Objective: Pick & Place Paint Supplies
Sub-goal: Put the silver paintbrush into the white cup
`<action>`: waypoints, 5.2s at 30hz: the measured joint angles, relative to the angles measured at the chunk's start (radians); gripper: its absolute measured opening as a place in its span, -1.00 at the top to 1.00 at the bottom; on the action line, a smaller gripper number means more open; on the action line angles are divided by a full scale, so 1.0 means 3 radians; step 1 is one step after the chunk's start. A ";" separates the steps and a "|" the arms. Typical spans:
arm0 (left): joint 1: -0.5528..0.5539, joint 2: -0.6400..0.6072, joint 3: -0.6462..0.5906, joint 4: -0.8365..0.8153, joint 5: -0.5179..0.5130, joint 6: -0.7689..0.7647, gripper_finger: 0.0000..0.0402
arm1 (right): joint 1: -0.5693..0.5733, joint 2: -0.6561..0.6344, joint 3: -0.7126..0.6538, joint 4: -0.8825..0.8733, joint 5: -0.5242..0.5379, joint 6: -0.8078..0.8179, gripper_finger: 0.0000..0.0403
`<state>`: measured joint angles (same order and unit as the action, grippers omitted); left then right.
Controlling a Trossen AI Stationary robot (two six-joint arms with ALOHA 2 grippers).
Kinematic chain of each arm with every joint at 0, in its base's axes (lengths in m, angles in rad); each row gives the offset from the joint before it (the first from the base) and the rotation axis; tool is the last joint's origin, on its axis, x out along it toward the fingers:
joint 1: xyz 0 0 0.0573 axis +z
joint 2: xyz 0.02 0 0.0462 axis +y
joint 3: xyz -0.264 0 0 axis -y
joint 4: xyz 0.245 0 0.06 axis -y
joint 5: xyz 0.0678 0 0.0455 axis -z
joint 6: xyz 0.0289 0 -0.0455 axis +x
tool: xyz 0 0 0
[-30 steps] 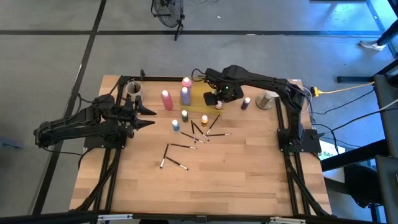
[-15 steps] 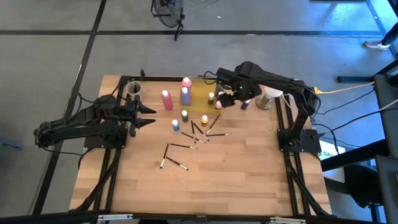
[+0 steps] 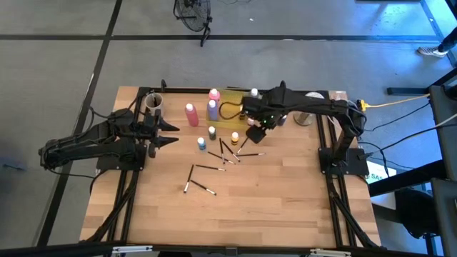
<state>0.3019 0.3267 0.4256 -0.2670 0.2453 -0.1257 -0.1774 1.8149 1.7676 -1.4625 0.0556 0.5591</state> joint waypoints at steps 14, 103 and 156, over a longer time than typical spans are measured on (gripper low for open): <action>0.0000 0.0001 0.0001 -0.0022 0.0079 0.0000 0.06 | 0.0399 0.0003 -0.0503 -0.0235 0.1129 -0.1057 -0.36; 0.0000 0.0001 0.0001 0.0053 0.0083 0.0144 0.06 | 0.0548 0.0020 -0.2390 0.2310 -0.0227 -0.1956 -0.36; 0.0000 0.0001 0.0001 0.0053 0.0083 0.0144 0.06 | 0.0507 0.0027 -0.2388 0.2382 -0.0224 -0.1727 0.29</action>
<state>0.3019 0.3271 0.4259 -0.2512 0.2703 -0.0826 -0.0254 1.8229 1.0512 -0.7479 -0.0116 0.0410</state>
